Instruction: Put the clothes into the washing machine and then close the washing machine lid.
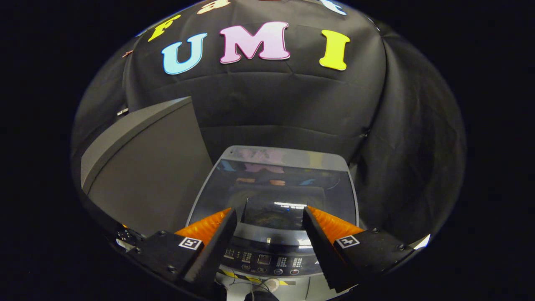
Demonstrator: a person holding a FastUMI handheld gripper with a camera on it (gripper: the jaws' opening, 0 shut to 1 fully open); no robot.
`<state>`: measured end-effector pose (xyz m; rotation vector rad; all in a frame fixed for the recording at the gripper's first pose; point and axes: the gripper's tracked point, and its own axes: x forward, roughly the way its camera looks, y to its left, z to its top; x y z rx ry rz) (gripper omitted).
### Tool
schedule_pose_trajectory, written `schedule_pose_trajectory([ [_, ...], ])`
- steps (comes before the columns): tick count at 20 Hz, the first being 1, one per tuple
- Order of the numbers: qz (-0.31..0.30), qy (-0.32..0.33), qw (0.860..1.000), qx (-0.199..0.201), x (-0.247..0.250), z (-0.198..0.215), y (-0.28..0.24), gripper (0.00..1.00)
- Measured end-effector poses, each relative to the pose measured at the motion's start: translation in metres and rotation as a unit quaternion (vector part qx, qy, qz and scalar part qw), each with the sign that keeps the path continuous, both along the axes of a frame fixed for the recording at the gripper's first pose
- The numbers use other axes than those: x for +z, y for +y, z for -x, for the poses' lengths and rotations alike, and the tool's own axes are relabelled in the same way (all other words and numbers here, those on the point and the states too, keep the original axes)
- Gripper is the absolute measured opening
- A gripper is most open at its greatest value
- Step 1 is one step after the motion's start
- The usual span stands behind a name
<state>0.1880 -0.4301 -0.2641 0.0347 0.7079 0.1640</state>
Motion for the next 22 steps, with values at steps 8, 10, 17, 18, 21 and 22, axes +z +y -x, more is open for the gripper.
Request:
schedule_pose_trajectory([
  [8,-0.008,-0.091,0.995,-0.033,0.100,-0.065,0.021,1.00],
  [10,-0.013,-0.120,0.992,-0.040,0.135,-0.072,0.028,1.00],
  [17,-0.032,-0.263,0.961,-0.078,0.279,-0.076,0.040,0.99],
  [18,-0.027,-0.272,0.959,-0.076,0.288,-0.074,0.045,0.99],
  [21,-0.003,-0.285,0.955,-0.078,0.307,-0.066,0.062,1.00],
  [22,-0.002,-0.289,0.954,-0.079,0.314,-0.062,0.071,1.00],
])
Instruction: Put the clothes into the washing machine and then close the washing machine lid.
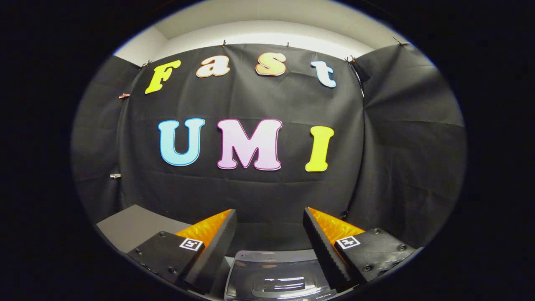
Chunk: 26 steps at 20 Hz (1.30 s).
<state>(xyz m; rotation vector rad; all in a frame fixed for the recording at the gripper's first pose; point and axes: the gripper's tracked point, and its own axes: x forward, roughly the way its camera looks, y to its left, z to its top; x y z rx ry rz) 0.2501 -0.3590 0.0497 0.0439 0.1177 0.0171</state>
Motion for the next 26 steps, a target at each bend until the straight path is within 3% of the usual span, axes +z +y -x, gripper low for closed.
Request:
schedule_pose_trajectory([
  [5,-0.016,-0.004,1.000,0.012,0.022,0.024,0.077,1.00],
  [11,-0.075,-0.004,0.996,0.051,0.060,0.067,0.220,1.00],
  [14,-0.065,-0.034,0.995,0.068,0.083,0.094,0.283,0.99],
  [18,-0.053,-0.042,0.992,0.105,0.080,0.142,0.346,0.99],
  [26,-0.053,-0.050,0.990,0.123,0.086,0.134,0.362,0.98],
])
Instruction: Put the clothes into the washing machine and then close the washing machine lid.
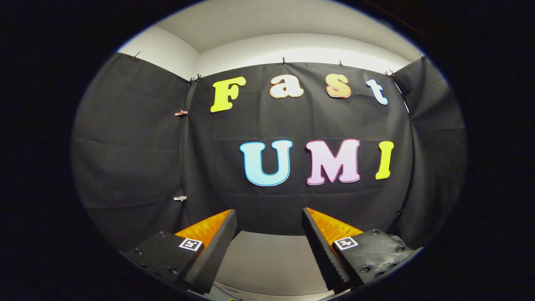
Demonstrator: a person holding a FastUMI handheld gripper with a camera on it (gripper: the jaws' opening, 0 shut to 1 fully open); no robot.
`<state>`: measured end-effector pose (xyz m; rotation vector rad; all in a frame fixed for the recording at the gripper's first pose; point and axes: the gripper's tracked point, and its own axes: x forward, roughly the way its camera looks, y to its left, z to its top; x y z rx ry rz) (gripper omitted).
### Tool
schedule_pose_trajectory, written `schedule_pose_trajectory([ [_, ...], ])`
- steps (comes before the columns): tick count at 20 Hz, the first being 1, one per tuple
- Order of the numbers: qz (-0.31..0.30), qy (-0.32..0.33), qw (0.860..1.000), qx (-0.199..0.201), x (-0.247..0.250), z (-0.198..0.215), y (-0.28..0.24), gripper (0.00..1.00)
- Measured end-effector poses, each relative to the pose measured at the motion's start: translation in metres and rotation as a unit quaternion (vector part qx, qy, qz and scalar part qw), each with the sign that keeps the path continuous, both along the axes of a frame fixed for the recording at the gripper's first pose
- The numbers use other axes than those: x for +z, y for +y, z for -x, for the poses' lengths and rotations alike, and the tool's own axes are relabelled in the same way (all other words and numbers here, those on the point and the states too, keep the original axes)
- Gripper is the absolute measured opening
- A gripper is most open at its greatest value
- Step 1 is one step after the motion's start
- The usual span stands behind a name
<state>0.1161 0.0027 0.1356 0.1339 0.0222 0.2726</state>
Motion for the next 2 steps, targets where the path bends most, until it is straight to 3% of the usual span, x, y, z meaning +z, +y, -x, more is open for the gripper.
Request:
schedule_pose_trajectory([
  [2,0.005,-0.004,1.000,-0.003,-0.0004,-0.0035,-0.0018,0.98],
])
